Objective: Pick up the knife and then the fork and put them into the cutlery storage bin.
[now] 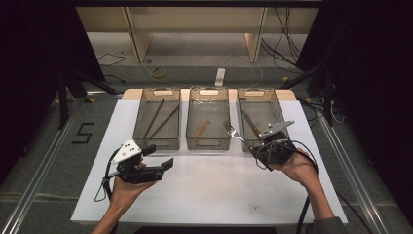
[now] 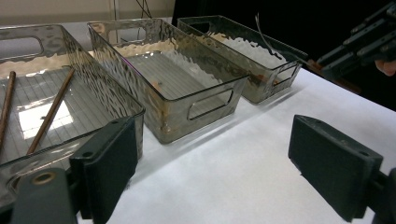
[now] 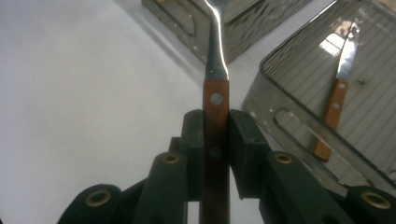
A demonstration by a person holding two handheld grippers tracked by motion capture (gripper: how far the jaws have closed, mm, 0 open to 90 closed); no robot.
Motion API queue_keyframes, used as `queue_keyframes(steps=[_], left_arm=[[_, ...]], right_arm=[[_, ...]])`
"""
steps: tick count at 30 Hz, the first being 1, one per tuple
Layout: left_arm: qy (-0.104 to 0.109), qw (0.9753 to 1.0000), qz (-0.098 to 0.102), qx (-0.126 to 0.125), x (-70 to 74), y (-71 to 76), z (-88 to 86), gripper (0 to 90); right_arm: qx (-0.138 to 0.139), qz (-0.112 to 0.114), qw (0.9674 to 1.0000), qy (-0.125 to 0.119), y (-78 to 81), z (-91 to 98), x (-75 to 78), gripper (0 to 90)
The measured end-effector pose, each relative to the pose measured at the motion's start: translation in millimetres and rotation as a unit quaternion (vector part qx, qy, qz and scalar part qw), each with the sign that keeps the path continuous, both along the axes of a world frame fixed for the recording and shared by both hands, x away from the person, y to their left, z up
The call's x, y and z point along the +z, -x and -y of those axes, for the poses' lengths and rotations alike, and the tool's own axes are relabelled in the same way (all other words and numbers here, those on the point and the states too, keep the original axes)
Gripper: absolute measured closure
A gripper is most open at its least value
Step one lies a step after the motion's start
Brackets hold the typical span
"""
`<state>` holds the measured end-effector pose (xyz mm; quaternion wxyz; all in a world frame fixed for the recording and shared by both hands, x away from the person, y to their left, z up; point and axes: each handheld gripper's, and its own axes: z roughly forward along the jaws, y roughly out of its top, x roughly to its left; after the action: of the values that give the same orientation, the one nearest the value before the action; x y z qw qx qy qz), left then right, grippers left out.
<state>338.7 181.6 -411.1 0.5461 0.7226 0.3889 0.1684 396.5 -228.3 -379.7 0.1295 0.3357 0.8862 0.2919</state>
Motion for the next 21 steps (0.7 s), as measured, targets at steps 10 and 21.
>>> queue_keyframes(steps=[10, 21], left_arm=[[0.000, 1.0000, 0.000, 0.001, -0.1, -0.2, 0.0, 15.1], [0.000, 1.0000, 0.001, 0.000, -0.1, -0.3, -0.1, 15.2]], right_arm=[[-0.023, 0.017, 0.9994, -0.017, -16.8, 7.0, 6.8, 77.2], [-0.047, 0.031, 0.9980, -0.031, -31.2, 13.1, 14.6, 77.2]])
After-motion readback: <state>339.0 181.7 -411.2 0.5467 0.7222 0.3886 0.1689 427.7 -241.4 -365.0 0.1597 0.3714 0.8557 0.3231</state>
